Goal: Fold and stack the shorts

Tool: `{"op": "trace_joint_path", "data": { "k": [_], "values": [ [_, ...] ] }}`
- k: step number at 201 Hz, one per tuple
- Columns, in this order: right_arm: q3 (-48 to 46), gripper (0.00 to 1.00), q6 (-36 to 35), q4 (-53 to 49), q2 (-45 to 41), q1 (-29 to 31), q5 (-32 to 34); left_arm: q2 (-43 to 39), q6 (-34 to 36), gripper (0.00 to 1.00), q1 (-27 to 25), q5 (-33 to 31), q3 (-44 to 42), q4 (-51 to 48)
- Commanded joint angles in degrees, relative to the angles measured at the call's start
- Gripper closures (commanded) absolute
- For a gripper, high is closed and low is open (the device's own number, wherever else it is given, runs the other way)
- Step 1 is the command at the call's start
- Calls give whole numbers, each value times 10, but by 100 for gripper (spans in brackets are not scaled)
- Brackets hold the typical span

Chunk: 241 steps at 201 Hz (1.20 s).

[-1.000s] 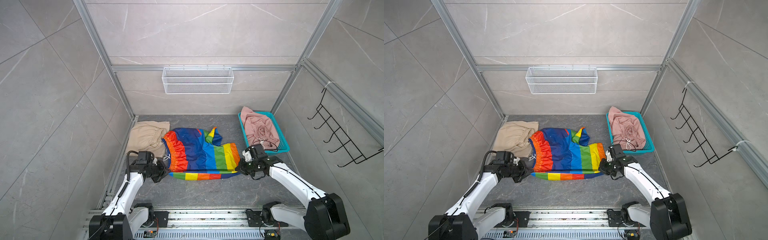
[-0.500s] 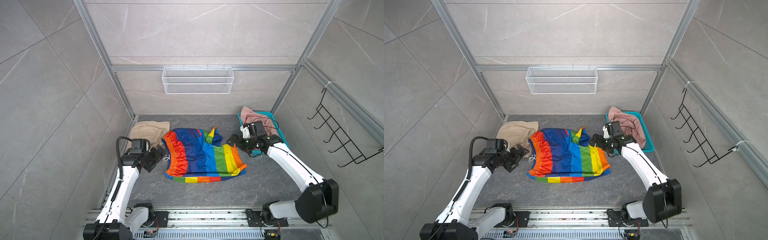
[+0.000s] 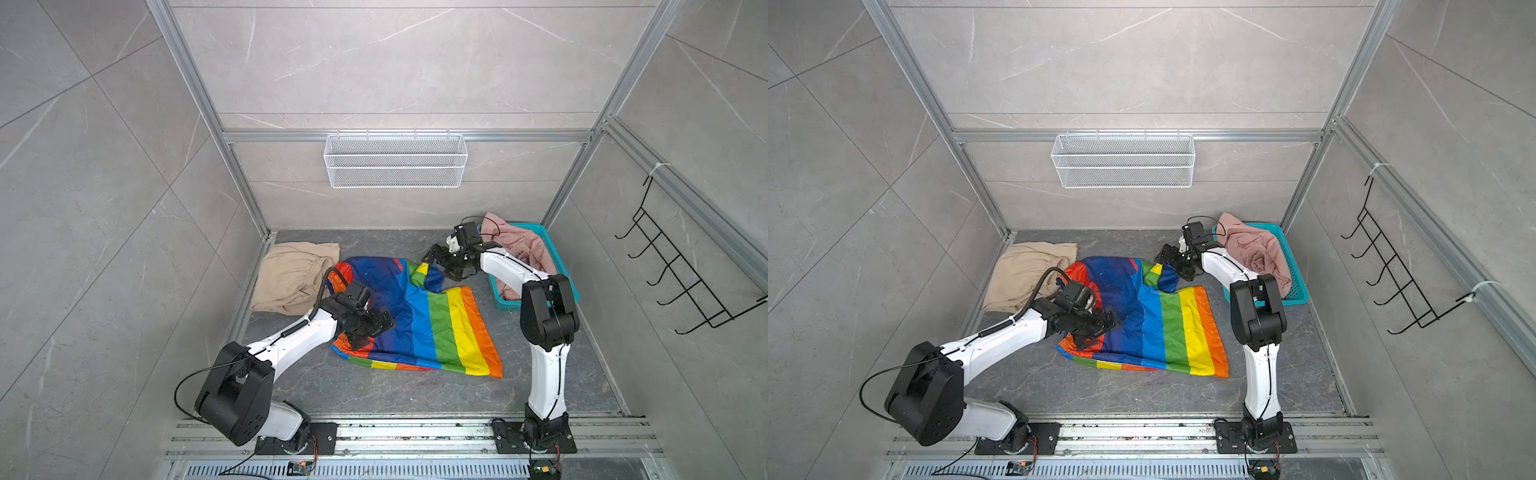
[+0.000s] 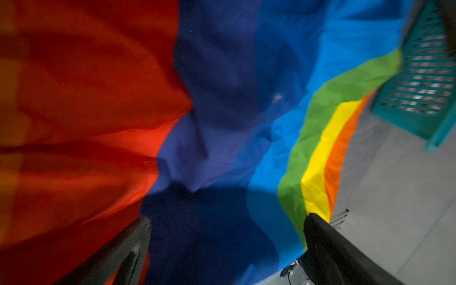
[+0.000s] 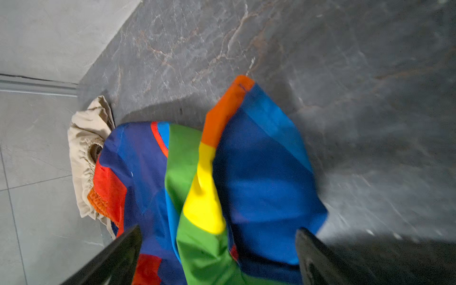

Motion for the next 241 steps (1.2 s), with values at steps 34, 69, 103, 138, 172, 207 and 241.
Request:
{"op": "trace_joint_path", "data": {
  "k": [34,69,103,138,172,207,241],
  "values": [
    [169,58,47,-3,139,26,-18,2,-41,0,2,3,-71,47],
    [298,100,3,-78,119,11,33,23,-37,1,3,5,-76,55],
    [191,100,-120,-93,-53,10,111,54,-13,1,5,7,-56,39],
    [-152,100,-125,-1,-184,13,133,64,7,1,31,19,-66,31],
    [-313,66,-116,37,-206,14,115,42,28,0,37,21,-70,-3],
    [-310,38,-154,-51,-282,12,152,-1,55,1,38,9,-75,-65],
    [-244,14,-149,-122,-334,-34,179,-74,107,1,38,-93,13,-160]
  ]
}}
